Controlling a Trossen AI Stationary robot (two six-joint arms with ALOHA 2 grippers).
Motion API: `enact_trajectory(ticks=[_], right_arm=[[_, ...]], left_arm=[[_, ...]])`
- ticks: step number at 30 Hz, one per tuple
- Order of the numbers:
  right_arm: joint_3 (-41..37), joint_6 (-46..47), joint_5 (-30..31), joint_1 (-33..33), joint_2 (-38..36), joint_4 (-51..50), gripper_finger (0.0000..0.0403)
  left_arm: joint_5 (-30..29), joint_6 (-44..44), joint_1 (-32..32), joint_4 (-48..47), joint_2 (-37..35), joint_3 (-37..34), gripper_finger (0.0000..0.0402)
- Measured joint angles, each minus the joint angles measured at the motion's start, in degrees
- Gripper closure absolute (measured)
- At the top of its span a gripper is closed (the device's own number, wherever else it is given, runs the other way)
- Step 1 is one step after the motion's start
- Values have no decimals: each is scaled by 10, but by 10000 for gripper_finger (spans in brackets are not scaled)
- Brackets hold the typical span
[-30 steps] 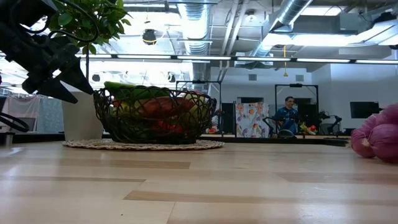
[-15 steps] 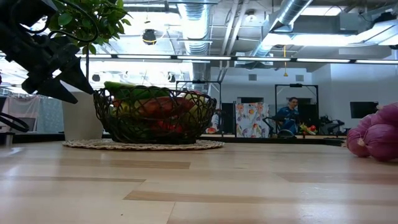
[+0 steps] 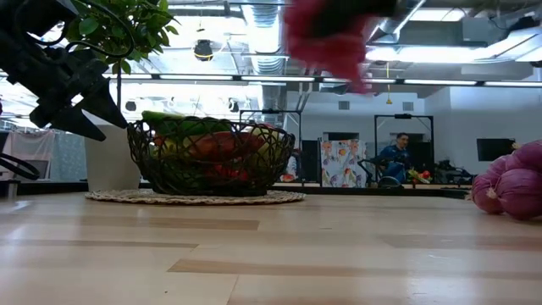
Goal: Build produce basket
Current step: Put the grapes into the wire basket
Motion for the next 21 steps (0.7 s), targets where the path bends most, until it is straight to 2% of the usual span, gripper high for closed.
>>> enact_trajectory(ticks=[4,8,11,14,18,21], right_arm=[[27,-186,-1,-99,0,142,349],[32,-277,-30,-193,0,314,347],[32,-289,-80,-255,0,402,347],[33,-263,-107,-307,15,470,346],[33,-233,-153,-348,52,556,346],[45,-221,-163,-368,87,594,345]], left_arm=[[0,2,0,-1,0,0,34],[0,4,0,-3,0,0,34],[0,4,0,-9,0,0,34],[0,4,0,-9,0,0,34],[0,4,0,-10,0,0,34],[0,4,0,-11,0,0,34]])
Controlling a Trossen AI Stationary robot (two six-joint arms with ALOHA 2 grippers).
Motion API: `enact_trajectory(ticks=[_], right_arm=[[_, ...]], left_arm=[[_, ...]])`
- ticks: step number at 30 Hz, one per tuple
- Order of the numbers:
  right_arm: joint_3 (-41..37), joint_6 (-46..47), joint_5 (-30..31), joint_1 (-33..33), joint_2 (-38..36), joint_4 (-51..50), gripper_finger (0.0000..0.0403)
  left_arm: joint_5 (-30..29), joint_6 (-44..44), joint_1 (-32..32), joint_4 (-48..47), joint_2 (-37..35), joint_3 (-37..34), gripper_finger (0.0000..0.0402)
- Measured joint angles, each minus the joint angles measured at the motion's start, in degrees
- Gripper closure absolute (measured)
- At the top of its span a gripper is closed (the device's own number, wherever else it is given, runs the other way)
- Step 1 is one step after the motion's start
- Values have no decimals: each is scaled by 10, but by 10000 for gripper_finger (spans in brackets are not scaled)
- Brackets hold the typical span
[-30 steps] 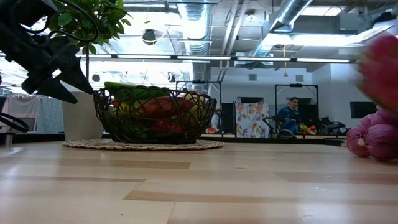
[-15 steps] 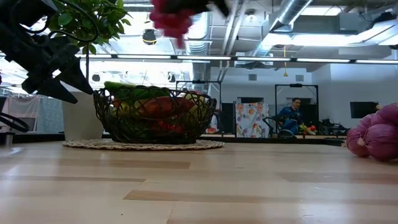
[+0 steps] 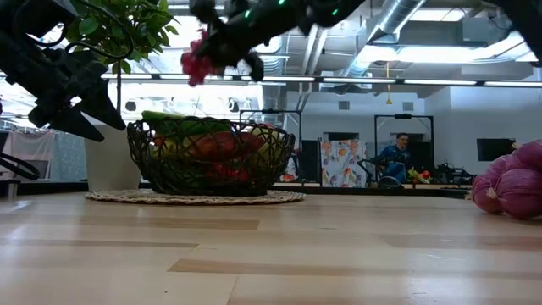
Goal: Build produce basket
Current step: Put the grapes into the wire basket
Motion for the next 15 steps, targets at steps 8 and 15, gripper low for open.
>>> enact_trajectory(ticks=[8,15], right_arm=[[132,-3,-6,-34,117,-5,345],[248,-4,-7,-43,183,-129,292]], left_arm=[[1,0,0,-1,0,0,34],[2,0,0,-1,0,0,34]])
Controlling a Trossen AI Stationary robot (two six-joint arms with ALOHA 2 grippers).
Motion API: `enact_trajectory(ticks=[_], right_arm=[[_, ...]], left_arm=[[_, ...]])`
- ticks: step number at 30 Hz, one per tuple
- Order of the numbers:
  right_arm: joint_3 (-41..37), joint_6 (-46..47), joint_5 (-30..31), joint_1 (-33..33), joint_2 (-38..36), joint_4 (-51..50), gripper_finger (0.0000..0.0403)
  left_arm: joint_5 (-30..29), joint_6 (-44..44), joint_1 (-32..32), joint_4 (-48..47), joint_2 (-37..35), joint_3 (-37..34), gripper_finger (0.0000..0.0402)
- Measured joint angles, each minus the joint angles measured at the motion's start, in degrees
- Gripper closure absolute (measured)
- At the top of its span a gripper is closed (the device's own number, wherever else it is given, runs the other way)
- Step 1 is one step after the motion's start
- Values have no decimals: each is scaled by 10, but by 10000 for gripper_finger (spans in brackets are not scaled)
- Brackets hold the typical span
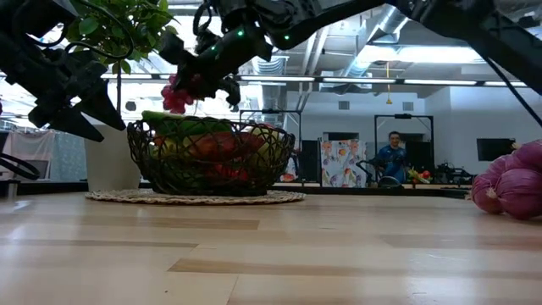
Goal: Build produce basket
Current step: Put the grapes into the wire basket, then put the purple garlic into the wire basket
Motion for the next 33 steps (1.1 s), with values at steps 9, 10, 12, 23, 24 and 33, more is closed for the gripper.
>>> enact_trajectory(ticks=[9,10,12,23,24,33], right_arm=[[33,2,-42,1,16,-41,151],[33,5,-42,1,15,-40,143],[33,9,-42,0,12,-44,135],[32,-30,-42,-3,-78,-315,133],[32,-33,-42,-3,-96,-368,133],[32,84,-34,88,-242,-852,133]], left_arm=[[4,-3,0,0,0,0,34],[4,-4,0,0,0,0,34],[4,-5,0,0,0,0,34],[16,-5,0,0,0,0,34],[16,-5,0,0,0,0,34],[22,-6,0,0,0,0,34]])
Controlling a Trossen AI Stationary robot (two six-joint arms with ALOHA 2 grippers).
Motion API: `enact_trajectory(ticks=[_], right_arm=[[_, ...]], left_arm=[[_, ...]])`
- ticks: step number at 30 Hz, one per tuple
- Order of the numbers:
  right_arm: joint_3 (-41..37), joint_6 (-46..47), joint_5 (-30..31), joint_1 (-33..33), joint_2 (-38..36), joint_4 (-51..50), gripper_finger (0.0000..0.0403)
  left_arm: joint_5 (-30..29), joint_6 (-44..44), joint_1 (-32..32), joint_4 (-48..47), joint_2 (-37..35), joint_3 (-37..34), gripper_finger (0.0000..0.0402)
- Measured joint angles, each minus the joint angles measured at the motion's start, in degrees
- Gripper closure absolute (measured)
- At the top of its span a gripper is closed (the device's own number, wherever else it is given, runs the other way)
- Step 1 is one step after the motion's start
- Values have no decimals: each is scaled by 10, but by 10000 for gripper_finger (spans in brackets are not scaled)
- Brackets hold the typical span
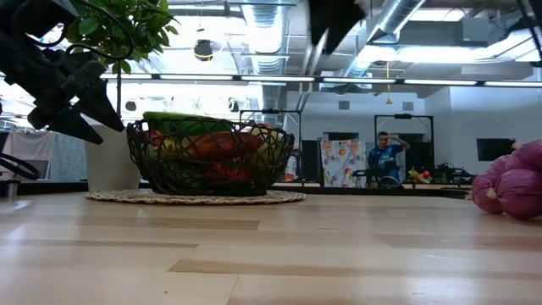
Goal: Build produce basket
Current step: Put the purple garlic into the wire basket
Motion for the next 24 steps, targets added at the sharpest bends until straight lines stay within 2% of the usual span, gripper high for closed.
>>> enact_trajectory(ticks=[2,4,8,10,14,19,21,24], right_arm=[[0,63,27,47,-24,-54,133],[-10,127,63,103,-42,-60,133],[-71,277,145,231,-81,-61,133],[-131,366,162,295,-102,-59,133],[-253,593,157,405,-128,-62,133],[-394,844,85,505,-137,-51,133],[-437,915,74,533,-137,-17,133],[-491,935,61,554,-137,87,133]], left_arm=[[-1,0,0,0,0,0,34],[-3,0,0,0,0,0,34],[-3,0,0,1,0,0,34],[-3,0,0,1,0,0,34],[-3,0,0,2,0,0,34],[-3,0,0,2,0,0,34],[-3,0,0,2,0,0,34],[-3,0,0,2,0,0,34]])
